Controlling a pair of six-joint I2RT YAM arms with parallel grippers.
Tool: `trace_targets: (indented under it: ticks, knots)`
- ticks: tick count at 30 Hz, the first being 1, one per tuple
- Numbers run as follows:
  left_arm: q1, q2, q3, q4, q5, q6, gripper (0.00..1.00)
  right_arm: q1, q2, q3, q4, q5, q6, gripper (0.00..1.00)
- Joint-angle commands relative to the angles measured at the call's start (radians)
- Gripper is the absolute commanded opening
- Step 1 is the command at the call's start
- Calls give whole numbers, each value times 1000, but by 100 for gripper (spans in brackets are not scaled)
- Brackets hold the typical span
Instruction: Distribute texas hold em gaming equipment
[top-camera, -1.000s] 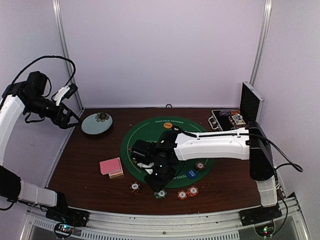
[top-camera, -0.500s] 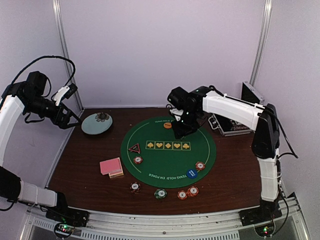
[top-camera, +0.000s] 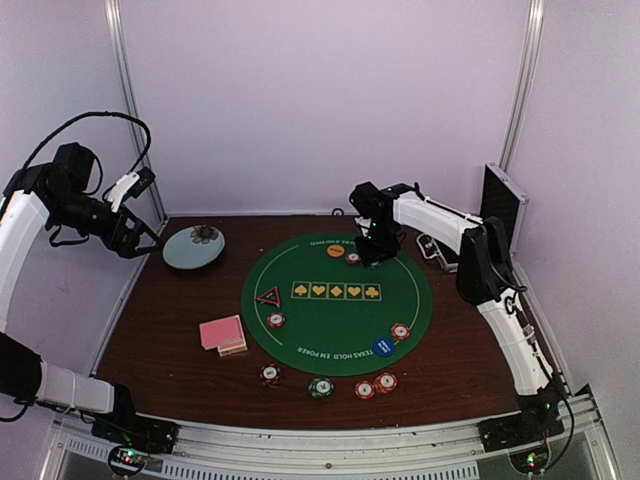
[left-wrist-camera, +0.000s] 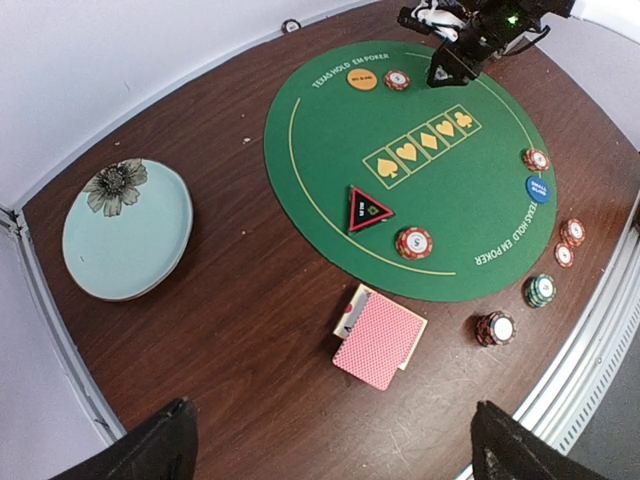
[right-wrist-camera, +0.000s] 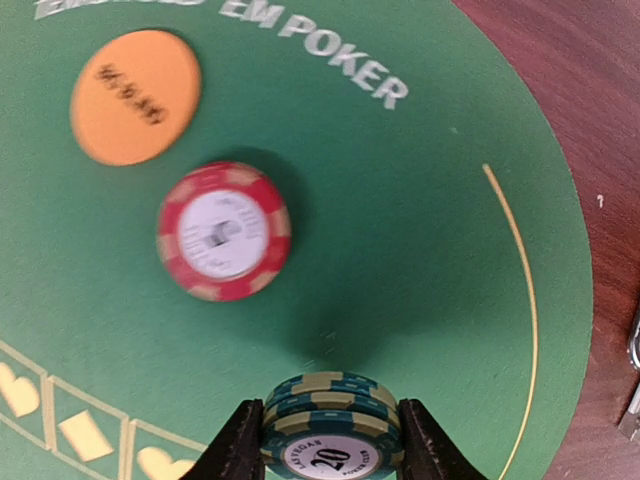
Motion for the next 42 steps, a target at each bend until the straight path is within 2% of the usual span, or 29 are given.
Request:
trace_targets:
  ticks: [1, 19, 27, 31, 38, 42]
  knots:
    - [3, -14, -9, 26, 10, 8, 98, -48, 8, 63, 17, 27, 18, 42]
    - [2, -7, -10, 14, -1, 34, 98, -82, 116, 116, 68, -97, 83, 44]
    - [2, 3, 1, 14, -6, 37, 98, -78, 117, 85, 67, -145, 94, 45]
    - [2, 0, -5, 14, -3, 37, 97, -74, 98, 55, 72, -144, 84, 51]
    - [2, -3, -5, 13, -5, 37, 97, -70, 52, 55, 66, -129, 69, 73]
    - [3, -3, -1, 14, -12, 34, 98, -60, -14, 49, 62, -109, 55, 74]
